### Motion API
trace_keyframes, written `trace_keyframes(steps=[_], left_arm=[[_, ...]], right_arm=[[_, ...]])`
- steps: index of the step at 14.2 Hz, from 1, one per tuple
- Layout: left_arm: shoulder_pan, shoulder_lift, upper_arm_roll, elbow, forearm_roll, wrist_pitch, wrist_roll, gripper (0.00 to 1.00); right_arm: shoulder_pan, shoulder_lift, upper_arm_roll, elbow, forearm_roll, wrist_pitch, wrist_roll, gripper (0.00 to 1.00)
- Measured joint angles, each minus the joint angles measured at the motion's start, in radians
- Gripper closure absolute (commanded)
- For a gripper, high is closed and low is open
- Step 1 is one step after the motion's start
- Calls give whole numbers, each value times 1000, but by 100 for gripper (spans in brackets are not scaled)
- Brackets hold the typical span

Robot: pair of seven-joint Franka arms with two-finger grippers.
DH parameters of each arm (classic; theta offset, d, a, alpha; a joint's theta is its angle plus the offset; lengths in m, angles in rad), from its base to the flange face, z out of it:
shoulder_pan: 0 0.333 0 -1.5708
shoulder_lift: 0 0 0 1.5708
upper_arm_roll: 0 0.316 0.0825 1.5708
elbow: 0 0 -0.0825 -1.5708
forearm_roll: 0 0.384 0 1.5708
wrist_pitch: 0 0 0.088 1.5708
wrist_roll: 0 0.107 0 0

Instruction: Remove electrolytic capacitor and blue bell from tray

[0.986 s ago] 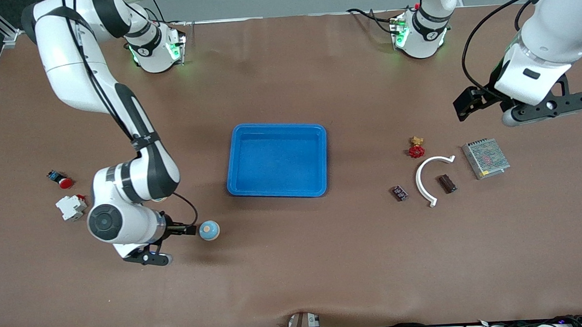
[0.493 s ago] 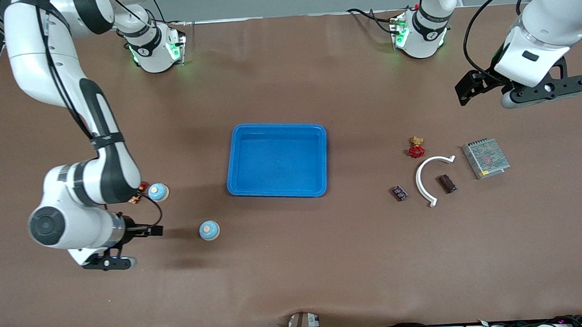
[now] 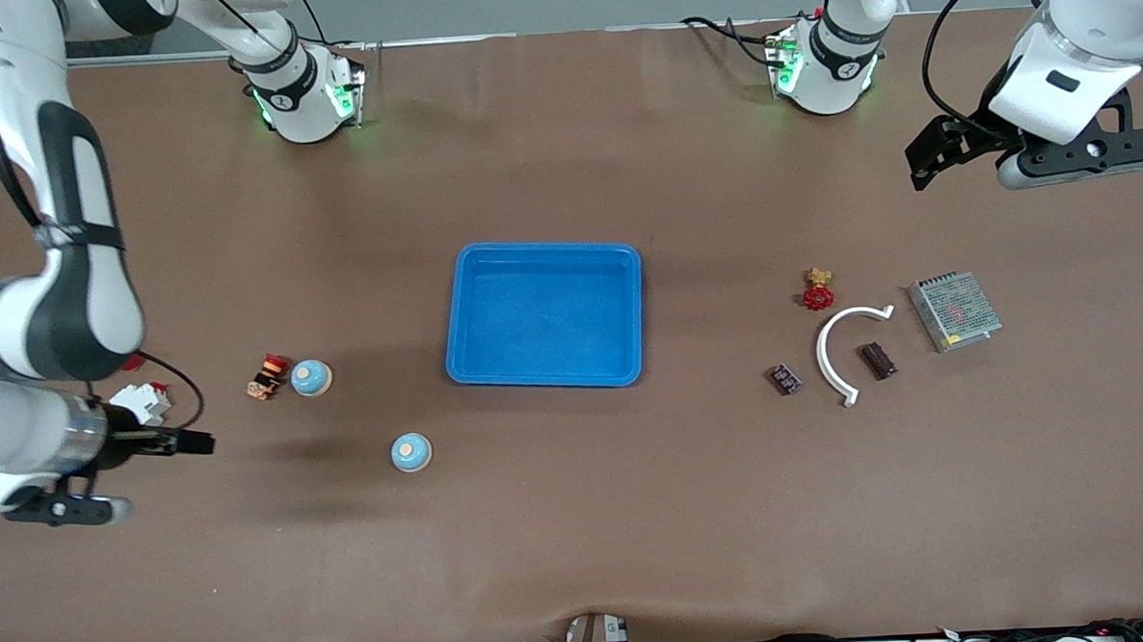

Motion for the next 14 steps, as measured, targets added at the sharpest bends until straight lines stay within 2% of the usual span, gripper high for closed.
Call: trace_keyframes(steps=[3, 7, 10, 14], left_arm=[[-1, 0, -13, -4, -3, 0, -2, 0], [5, 0, -32, -7, -3, 0, -6, 0], [47, -1, -77, -7, -3, 0, -6, 0], [57, -5, -88, -7, -3, -1, -6, 0]], right_arm=[[-17, -143, 0, -45, 0, -74, 0, 0], [-22, -330, 0, -183, 0, -96, 2, 0], [-26, -410, 0, -236, 0, -115, 2, 0], [-32, -500, 0, -309, 0, -115, 2, 0]])
